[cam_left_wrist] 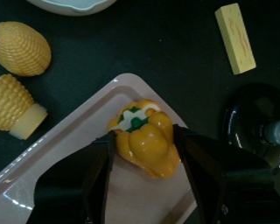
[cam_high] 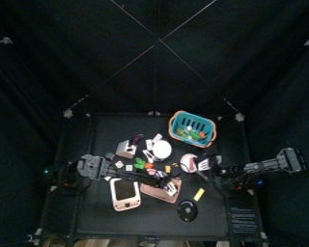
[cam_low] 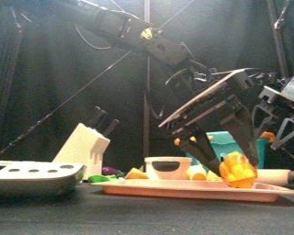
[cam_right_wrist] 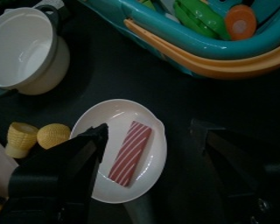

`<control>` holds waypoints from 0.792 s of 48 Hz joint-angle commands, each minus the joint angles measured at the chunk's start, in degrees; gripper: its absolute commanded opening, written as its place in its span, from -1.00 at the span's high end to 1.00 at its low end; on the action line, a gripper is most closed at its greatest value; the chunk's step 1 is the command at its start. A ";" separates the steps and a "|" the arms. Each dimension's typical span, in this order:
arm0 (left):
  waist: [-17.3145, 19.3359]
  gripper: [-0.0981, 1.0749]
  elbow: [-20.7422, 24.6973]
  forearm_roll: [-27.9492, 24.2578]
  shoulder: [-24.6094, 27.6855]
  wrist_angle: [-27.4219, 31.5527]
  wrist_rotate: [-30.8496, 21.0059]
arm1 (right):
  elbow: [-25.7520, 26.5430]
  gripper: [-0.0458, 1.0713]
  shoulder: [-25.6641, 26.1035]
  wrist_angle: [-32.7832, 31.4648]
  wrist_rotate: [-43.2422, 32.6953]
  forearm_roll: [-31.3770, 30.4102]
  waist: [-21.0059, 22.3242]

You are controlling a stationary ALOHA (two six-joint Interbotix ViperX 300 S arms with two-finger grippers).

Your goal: Assemble squash

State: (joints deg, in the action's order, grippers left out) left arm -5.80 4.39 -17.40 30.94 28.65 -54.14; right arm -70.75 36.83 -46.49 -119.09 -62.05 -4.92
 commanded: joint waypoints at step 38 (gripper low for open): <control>0.18 -0.56 1.32 -3.43 -3.43 2.55 0.18 | 0.44 -0.95 0.00 -0.18 0.00 -0.18 0.09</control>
State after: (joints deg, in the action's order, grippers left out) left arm -5.71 4.39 -20.48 29.97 31.11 -53.88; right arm -70.75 36.83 -46.49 -119.18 -62.05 -4.92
